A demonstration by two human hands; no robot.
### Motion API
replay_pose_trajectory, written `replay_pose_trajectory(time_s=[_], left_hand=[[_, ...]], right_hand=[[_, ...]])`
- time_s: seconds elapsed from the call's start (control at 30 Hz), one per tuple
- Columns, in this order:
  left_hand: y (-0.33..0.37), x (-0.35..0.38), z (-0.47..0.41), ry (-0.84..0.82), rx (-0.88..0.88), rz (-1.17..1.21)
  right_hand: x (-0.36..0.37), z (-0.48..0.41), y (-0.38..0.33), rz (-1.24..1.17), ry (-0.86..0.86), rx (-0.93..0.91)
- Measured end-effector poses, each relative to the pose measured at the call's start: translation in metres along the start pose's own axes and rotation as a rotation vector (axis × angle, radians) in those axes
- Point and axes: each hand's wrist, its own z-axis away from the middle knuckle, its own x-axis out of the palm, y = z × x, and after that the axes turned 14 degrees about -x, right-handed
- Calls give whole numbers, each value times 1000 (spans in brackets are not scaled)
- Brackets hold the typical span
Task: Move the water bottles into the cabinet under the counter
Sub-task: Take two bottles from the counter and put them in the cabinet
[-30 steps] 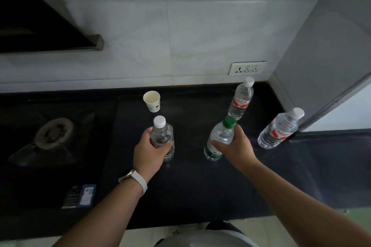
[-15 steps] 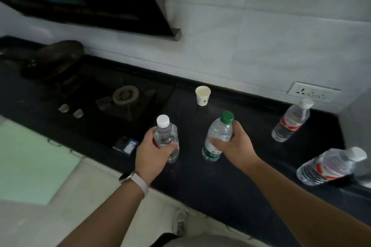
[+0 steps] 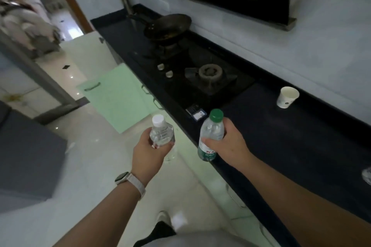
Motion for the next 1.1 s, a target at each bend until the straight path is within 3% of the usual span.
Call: replay_pose_trajectory(time_s=[0.7, 1.1], left_hand=[[-157, -308, -110, 172, -140, 201], [-213, -398, -165, 302, -211, 288]], right_hand=[[350, -23, -122, 159, -291, -162], [469, -66, -155, 167, -418, -200]])
